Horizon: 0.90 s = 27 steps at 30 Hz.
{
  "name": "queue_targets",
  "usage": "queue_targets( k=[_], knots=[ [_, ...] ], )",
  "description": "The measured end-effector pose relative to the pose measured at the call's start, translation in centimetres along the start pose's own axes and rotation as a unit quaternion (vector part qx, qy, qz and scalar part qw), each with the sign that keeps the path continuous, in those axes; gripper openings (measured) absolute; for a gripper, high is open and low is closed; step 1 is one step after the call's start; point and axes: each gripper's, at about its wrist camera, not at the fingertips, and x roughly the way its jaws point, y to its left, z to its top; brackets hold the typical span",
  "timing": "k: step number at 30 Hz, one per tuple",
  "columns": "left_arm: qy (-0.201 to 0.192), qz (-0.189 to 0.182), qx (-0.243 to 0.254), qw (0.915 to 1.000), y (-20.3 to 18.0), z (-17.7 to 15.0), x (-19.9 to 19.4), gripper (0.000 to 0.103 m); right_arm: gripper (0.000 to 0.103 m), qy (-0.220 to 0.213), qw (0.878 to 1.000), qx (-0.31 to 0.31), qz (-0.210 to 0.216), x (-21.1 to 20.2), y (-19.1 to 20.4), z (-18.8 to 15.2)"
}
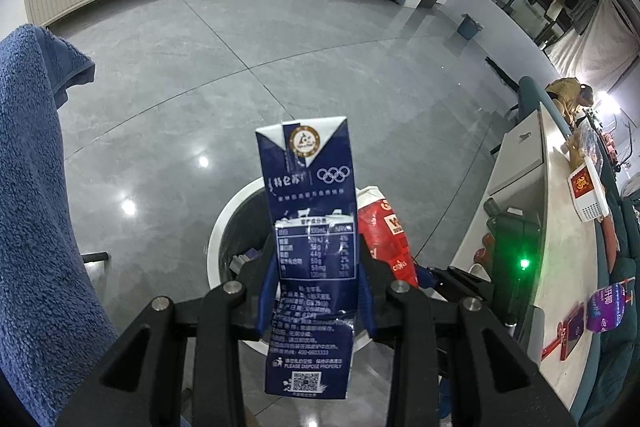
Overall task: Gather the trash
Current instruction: 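Carry the blue carton and red cup over the trash bin, then open both tools to drop the carton and cup into the bin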
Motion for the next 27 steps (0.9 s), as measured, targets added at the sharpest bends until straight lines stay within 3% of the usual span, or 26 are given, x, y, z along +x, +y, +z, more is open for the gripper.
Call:
queue_targets(
  k=[11, 18, 27],
  knots=[
    [0.002, -0.001, -0.018, 0.9998, 0.2, -0.2, -0.1, 0.033, 0.052, 0.005, 1.0, 0.01, -0.012, 0.4, -0.8, 0.1],
    [-0.005, -0.01, -0.026, 0.9996, 0.4, -0.2, -0.4, 0.046, 0.052, 0.007, 1.0, 0.012, -0.013, 0.6, -1.0, 0.1],
    [-0.009, -0.004, -0.023, 0.9997, 0.3, -0.2, -0.5, 0.047, 0.055, 0.002, 1.0, 0.012, -0.014, 0.3, -1.1, 0.0]
  ],
)
